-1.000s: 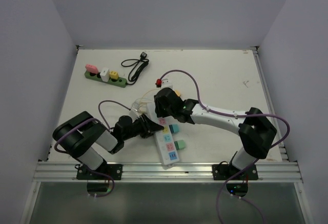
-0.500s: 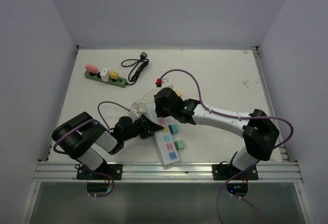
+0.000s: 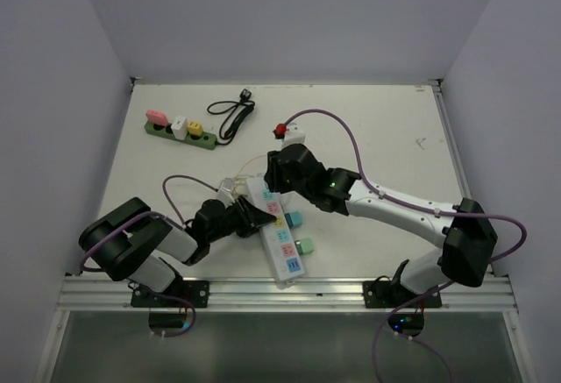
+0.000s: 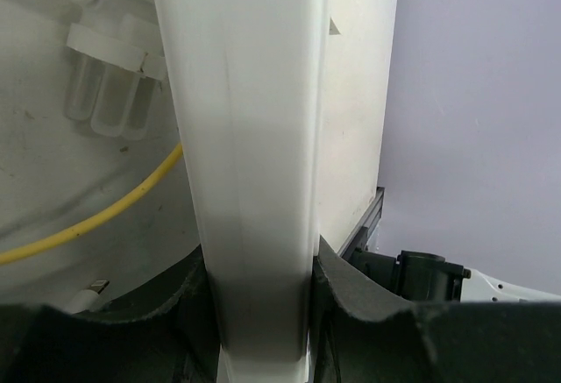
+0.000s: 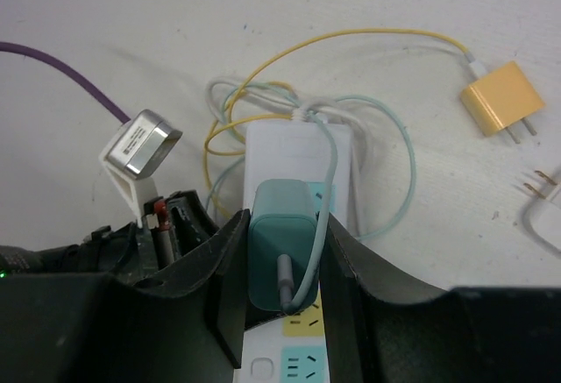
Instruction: Pull the plug off the socket
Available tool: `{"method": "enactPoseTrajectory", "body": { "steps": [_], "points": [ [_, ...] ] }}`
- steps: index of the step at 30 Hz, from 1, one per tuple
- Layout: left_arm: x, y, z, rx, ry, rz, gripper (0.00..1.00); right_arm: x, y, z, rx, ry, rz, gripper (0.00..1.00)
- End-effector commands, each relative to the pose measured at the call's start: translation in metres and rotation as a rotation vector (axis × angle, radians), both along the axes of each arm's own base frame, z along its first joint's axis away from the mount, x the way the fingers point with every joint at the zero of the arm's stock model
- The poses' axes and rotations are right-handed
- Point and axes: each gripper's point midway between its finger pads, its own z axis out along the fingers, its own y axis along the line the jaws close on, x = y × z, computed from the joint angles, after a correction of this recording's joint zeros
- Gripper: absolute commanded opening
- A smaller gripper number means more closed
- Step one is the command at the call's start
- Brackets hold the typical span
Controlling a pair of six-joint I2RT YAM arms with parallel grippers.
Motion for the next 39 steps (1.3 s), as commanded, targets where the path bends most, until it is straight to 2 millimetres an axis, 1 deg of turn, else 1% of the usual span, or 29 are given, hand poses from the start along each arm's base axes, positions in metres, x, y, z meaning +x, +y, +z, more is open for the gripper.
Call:
{"method": "enactPoseTrajectory", "body": {
  "steps": [1, 2, 4, 5, 6, 7, 8, 9, 10, 11, 12, 13, 14, 15, 16, 18, 19, 20, 22, 23, 24, 26, 27, 28, 29, 30, 31, 34, 39],
  "points": [
    [-0.001, 0.021, -0.025, 0.153, -0.025, 0.020, 0.00, 0.030, -0.026, 0.036, 0.058, -0.088, -0.100, 0.00],
    [-0.001, 0.018, -0.020, 0.146, -0.043, 0.003, 0.00, 0.036, -0.028, 0.037, 0.072, -0.079, -0.104, 0.00],
    [-0.001, 0.008, -0.002, 0.114, -0.108, -0.057, 0.00, 0.056, -0.042, 0.038, 0.094, -0.069, -0.141, 0.00],
    [-0.001, 0.005, 0.004, 0.102, -0.132, -0.078, 0.00, 0.068, -0.053, 0.040, 0.095, -0.074, -0.175, 0.00],
    [-0.004, -0.001, 0.013, 0.080, -0.156, -0.115, 0.00, 0.076, -0.058, 0.041, 0.084, -0.084, -0.186, 0.00],
    [-0.004, -0.003, 0.024, 0.064, -0.198, -0.133, 0.00, 0.083, -0.063, 0.034, 0.062, -0.077, -0.199, 0.00],
    [-0.005, -0.005, 0.030, 0.052, -0.219, -0.145, 0.00, 0.096, -0.073, 0.036, 0.052, -0.082, -0.233, 0.00],
    [-0.007, -0.007, 0.036, 0.043, -0.245, -0.173, 0.00, 0.102, -0.079, 0.033, 0.034, -0.077, -0.247, 0.00],
    [-0.008, -0.009, 0.047, 0.026, -0.280, -0.182, 0.00, 0.107, -0.084, 0.030, 0.031, -0.070, -0.255, 0.00],
    [-0.008, -0.010, 0.053, 0.021, -0.298, -0.190, 0.00, 0.118, -0.095, 0.019, 0.015, -0.052, -0.284, 0.00],
    [-0.009, -0.010, 0.056, 0.022, -0.306, -0.197, 0.00, 0.122, -0.100, 0.014, 0.011, -0.044, -0.296, 0.00],
    [-0.010, -0.010, 0.065, 0.012, -0.339, -0.203, 0.00, 0.126, -0.103, 0.009, 0.011, -0.034, -0.305, 0.00],
    [-0.009, -0.009, 0.067, 0.014, -0.347, -0.198, 0.00, 0.129, -0.109, -0.006, -0.001, -0.001, -0.308, 0.00],
    [-0.007, -0.007, 0.066, 0.034, -0.346, -0.193, 0.00, 0.130, -0.111, -0.014, -0.006, 0.018, -0.306, 0.00],
    [-0.007, -0.007, 0.072, 0.030, -0.366, -0.191, 0.00, 0.132, -0.113, -0.021, -0.006, 0.033, -0.304, 0.00],
    [-0.006, -0.007, 0.075, 0.035, -0.380, -0.193, 0.00, 0.129, -0.117, -0.043, -0.014, 0.089, -0.300, 0.06],
    [-0.006, -0.007, 0.079, 0.032, -0.390, -0.191, 0.00, 0.129, -0.117, -0.048, -0.005, 0.097, -0.299, 0.08],
    [-0.005, -0.007, 0.080, 0.032, -0.398, -0.193, 0.00, 0.126, -0.123, -0.061, -0.009, 0.122, -0.306, 0.14],
    [-0.005, -0.008, 0.083, 0.028, -0.408, -0.201, 0.00, 0.125, -0.123, -0.072, 0.016, 0.149, -0.308, 0.20],
    [-0.005, -0.008, 0.083, 0.026, -0.414, -0.202, 0.00, 0.123, -0.129, -0.081, 0.010, 0.169, -0.319, 0.24],
    [-0.006, -0.009, 0.085, 0.022, -0.422, -0.213, 0.00, 0.122, -0.130, -0.088, 0.011, 0.188, -0.321, 0.27],
    [-0.007, -0.009, 0.086, 0.019, -0.425, -0.219, 0.00, 0.122, -0.135, -0.095, 0.011, 0.204, -0.330, 0.32],
    [-0.008, -0.010, 0.087, 0.018, -0.432, -0.227, 0.00, 0.122, -0.136, -0.098, 0.011, 0.213, -0.331, 0.39],
    [-0.008, -0.010, 0.087, 0.018, -0.434, -0.232, 0.00, 0.121, -0.137, -0.100, 0.012, 0.227, -0.332, 0.43],
    [-0.008, -0.010, 0.087, 0.018, -0.438, -0.234, 0.00, 0.121, -0.139, -0.100, 0.013, 0.230, -0.335, 0.48],
    [-0.009, -0.011, 0.089, 0.016, -0.446, -0.244, 0.00, 0.121, -0.140, -0.099, 0.016, 0.230, -0.334, 0.54],
    [-0.010, -0.012, 0.089, 0.014, -0.449, -0.251, 0.00, 0.121, -0.141, -0.093, 0.022, 0.220, -0.330, 0.59],
    [-0.008, -0.013, 0.091, 0.018, -0.454, -0.262, 0.00, 0.117, -0.143, -0.086, 0.024, 0.206, -0.320, 0.68],
    [-0.004, -0.013, 0.085, 0.021, -0.424, -0.261, 0.00, 0.099, -0.144, -0.067, 0.064, 0.180, -0.285, 0.76]
  ]
}}
